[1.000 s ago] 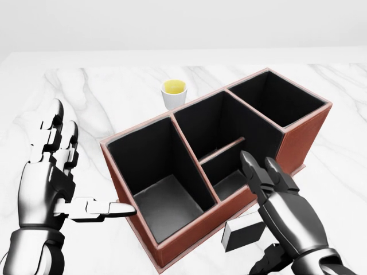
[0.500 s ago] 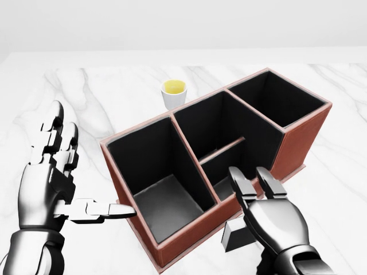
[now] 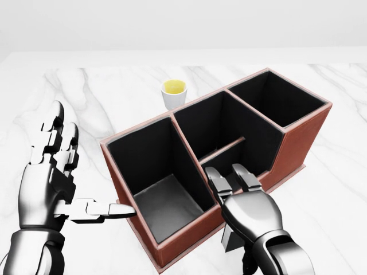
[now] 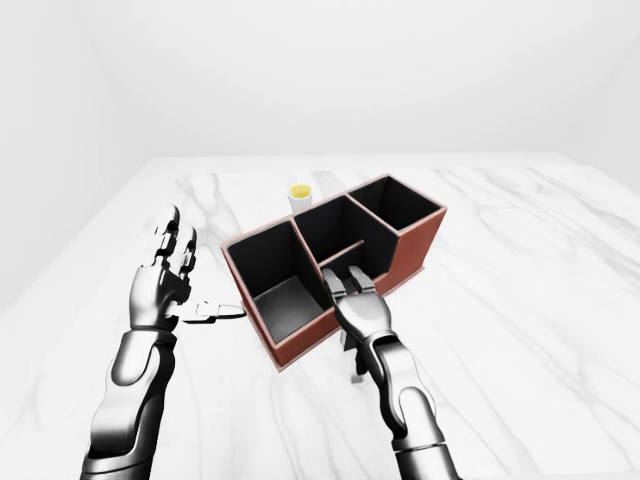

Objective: Pick up the book and place it in the left compartment of the caddy.

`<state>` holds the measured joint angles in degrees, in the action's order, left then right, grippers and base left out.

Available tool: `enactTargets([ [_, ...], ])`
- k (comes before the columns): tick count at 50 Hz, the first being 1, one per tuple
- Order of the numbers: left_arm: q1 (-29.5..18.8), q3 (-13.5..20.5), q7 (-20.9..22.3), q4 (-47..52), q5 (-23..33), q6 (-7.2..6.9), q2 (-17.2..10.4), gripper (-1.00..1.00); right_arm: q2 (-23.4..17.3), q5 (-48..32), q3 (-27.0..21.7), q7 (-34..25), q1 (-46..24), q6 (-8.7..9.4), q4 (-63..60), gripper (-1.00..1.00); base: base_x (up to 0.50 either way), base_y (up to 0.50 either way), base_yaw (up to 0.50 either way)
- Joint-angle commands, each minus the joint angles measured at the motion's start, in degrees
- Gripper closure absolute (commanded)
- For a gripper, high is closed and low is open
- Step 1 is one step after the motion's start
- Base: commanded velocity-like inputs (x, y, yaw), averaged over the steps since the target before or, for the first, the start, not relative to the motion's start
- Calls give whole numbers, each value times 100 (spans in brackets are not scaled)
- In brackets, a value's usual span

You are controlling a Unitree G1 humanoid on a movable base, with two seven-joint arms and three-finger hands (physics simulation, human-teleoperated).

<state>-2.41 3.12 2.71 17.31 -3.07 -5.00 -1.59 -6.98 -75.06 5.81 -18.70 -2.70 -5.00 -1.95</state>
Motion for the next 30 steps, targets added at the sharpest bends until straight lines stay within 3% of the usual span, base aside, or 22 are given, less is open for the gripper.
enactTargets([
  [1,-11,-2,-3,0,-2,0,0,-100,-43,-211,11,-109,94,0,-155,-100,0,0,0],
  [30,21,11,10,78,-6,0,-4,-100,-112,-387,-120,-231,631,0,-373,-100,0,0,0],
])
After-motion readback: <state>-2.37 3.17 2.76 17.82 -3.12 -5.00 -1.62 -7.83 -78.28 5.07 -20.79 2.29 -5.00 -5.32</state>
